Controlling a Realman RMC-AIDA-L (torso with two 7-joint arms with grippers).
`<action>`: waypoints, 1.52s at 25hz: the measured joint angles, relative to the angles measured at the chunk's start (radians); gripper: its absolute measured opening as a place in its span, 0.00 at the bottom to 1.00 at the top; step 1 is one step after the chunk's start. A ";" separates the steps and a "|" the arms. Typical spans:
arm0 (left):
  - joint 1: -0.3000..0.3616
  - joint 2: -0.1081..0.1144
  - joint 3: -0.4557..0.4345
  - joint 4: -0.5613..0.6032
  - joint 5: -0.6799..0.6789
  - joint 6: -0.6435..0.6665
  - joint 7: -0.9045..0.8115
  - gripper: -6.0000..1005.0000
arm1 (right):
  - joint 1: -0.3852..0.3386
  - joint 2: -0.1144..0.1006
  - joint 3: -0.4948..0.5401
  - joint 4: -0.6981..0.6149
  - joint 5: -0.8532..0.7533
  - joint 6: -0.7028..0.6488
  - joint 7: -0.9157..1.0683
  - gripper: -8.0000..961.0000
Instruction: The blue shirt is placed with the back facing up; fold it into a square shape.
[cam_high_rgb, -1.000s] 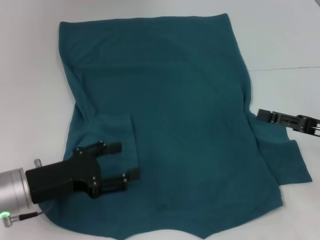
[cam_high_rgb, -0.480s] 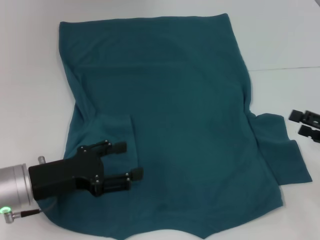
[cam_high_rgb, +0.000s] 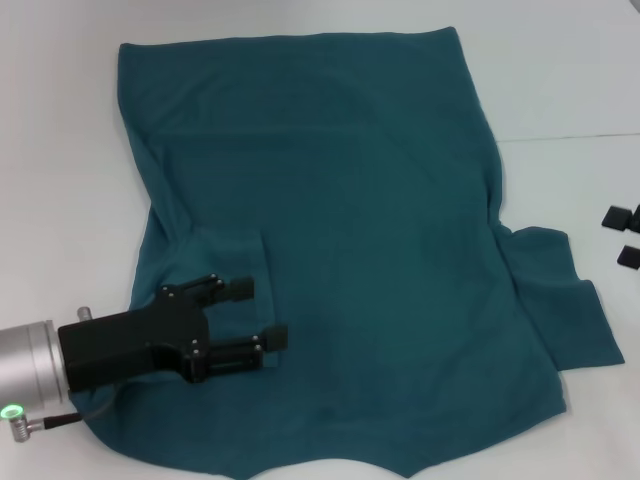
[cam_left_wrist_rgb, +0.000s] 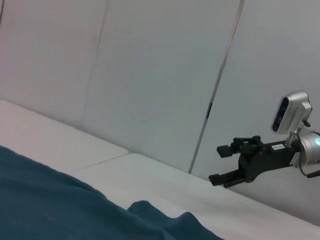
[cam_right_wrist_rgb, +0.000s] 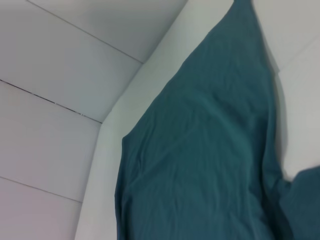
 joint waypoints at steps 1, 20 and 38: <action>0.000 0.001 -0.001 0.001 0.000 -0.001 -0.013 0.86 | 0.001 -0.001 -0.003 -0.013 0.000 -0.003 0.011 0.95; -0.017 -0.002 -0.001 0.006 -0.005 -0.008 -0.059 0.86 | -0.011 0.001 -0.034 -0.052 0.008 -0.047 0.029 0.95; -0.017 -0.009 0.001 -0.001 -0.006 -0.047 -0.058 0.86 | -0.030 -0.007 0.031 -0.046 -0.005 -0.043 0.099 0.95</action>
